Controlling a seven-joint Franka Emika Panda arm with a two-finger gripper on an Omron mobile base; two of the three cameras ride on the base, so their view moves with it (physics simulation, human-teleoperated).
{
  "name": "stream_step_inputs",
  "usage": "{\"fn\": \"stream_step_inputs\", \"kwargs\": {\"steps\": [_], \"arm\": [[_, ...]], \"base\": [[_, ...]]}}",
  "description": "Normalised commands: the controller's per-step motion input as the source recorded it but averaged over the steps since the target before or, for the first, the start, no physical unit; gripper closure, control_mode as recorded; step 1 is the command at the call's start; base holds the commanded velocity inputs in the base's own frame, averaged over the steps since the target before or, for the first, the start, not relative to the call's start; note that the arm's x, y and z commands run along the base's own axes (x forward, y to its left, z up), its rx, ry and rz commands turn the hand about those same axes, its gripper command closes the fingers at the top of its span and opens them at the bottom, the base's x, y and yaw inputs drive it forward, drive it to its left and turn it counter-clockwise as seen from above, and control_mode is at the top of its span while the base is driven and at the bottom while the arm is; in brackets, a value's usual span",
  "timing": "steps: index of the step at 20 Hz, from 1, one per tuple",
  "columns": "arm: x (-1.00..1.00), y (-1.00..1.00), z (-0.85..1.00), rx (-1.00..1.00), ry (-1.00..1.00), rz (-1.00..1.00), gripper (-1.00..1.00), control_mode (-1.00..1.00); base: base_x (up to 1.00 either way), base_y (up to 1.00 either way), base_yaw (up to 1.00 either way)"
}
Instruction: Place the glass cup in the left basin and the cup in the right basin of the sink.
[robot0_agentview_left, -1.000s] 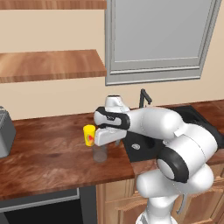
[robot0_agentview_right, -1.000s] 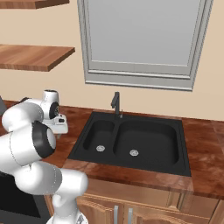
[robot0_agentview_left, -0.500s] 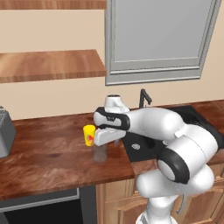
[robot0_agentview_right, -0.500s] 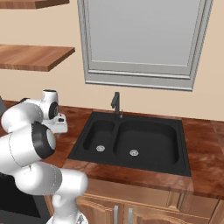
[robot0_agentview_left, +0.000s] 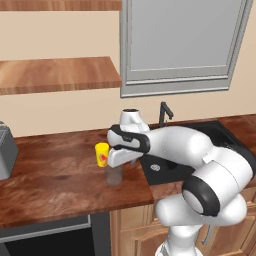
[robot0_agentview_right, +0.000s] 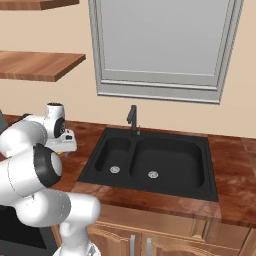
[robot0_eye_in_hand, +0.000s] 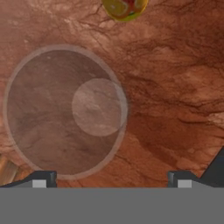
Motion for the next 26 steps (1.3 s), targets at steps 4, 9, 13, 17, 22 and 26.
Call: {"fn": "stream_step_inputs", "kwargs": {"steps": [4, 9, 13, 17, 22, 26], "arm": [[0.00, 0.00, 0.00, 0.00, 0.00, 0.00, -1.00, -1.00], [0.00, 0.00, 0.03, 0.00, 0.00, -0.01, -1.00, -1.00], [0.00, 0.00, 0.06, 0.00, 0.02, -0.03, -1.00, -1.00], [0.01, 0.00, 0.09, 0.00, 0.03, -0.03, -1.00, -1.00], [0.05, 0.00, 0.05, 0.00, 0.01, -0.02, -1.00, -1.00], [0.15, 0.00, 0.00, 0.00, 0.01, -0.01, -1.00, -1.00]], "base": [[0.00, 0.00, 0.00], [0.00, 0.00, 0.00], [0.00, 0.00, 0.00], [0.00, 0.00, 0.00], [0.00, 0.00, 0.00], [0.00, 0.00, 0.00]]}}
